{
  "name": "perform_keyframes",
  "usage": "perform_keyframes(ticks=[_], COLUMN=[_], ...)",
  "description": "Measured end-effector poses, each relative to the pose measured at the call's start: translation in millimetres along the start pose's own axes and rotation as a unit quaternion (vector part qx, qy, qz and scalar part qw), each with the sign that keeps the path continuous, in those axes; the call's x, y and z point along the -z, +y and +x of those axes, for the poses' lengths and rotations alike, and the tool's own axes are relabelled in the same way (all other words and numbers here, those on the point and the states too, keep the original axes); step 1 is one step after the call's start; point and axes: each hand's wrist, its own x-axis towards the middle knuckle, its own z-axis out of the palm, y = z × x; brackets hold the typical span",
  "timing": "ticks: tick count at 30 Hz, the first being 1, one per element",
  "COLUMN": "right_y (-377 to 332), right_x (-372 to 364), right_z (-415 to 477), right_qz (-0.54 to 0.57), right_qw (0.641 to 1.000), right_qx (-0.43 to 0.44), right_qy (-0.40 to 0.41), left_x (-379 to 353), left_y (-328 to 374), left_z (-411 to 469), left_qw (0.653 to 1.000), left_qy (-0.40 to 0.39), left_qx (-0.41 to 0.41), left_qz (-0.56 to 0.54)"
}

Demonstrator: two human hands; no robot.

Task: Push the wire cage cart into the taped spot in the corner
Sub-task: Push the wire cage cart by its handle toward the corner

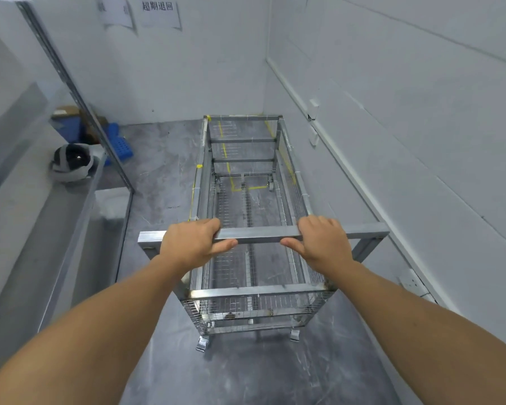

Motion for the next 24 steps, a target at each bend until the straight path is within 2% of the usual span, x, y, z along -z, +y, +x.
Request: perform_keyframes(ticks=[10,24], right_y=[0,-3], right_x=[-20,-61], right_z=[84,266], right_qz=[-0.011,-0.032], right_qw=[1.0,0.997], right_qx=[-0.008,-0.061], right_qy=[-0.009,-0.046], left_x=[-5,-21], left_y=[-53,-163], left_z=[79,245], left_qw=[1.0,1.0], left_qy=[-0.006,-0.012], left_qx=[-0.007,-0.018], left_qz=[0.024,0.018])
